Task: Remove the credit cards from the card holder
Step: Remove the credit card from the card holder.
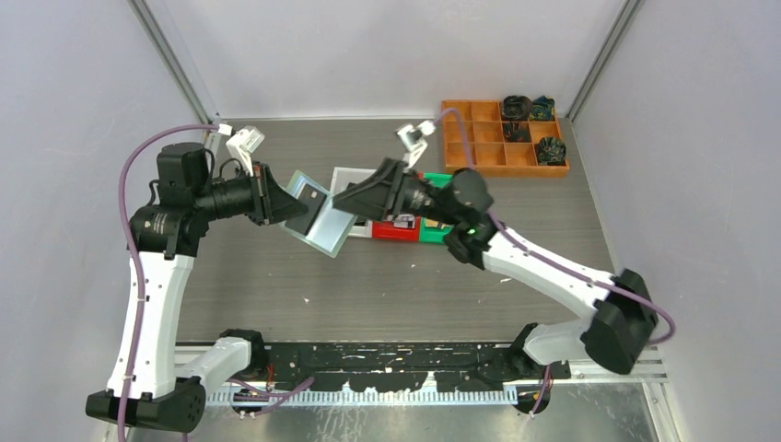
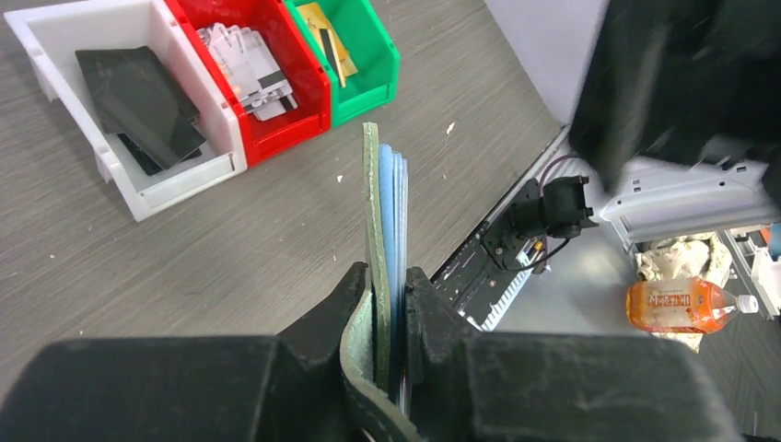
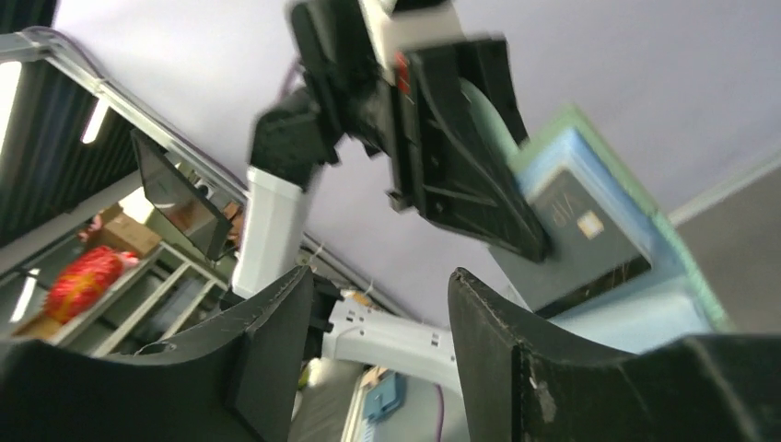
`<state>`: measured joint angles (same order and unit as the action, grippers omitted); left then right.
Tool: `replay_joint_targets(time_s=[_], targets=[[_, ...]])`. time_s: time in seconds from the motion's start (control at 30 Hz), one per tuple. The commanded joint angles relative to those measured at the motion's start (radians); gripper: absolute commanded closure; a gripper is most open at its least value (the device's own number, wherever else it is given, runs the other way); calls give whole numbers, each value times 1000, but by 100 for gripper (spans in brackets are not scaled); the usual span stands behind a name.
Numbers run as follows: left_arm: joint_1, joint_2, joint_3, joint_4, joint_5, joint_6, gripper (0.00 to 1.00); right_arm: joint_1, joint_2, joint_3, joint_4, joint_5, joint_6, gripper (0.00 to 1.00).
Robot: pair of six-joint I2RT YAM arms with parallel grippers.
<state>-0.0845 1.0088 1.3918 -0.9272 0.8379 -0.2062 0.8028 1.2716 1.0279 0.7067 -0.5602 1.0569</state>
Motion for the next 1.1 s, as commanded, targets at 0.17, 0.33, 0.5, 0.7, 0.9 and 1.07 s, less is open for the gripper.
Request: replay_joint_targets(time_s=[0.17, 0.33, 0.5, 0.7, 0.9, 1.07], targets=[[6, -4, 84, 4, 13, -20, 100, 52, 192, -22, 193, 28, 176, 46], [5, -9, 84, 29, 84, -58, 100, 52, 238, -22, 220, 22, 196, 47], [6, -25, 52, 109, 171, -149, 99, 51, 261, -9, 260, 29, 215, 48], [6, -39, -4, 201, 287, -246, 96, 52, 300, -1, 434, 22, 302, 50], [5, -38, -25, 260, 348, -315, 82, 52, 324, -7, 584, 29, 375, 56], [6, -44, -57, 315, 396, -377, 71, 50, 316, -11, 601, 30, 376, 58]])
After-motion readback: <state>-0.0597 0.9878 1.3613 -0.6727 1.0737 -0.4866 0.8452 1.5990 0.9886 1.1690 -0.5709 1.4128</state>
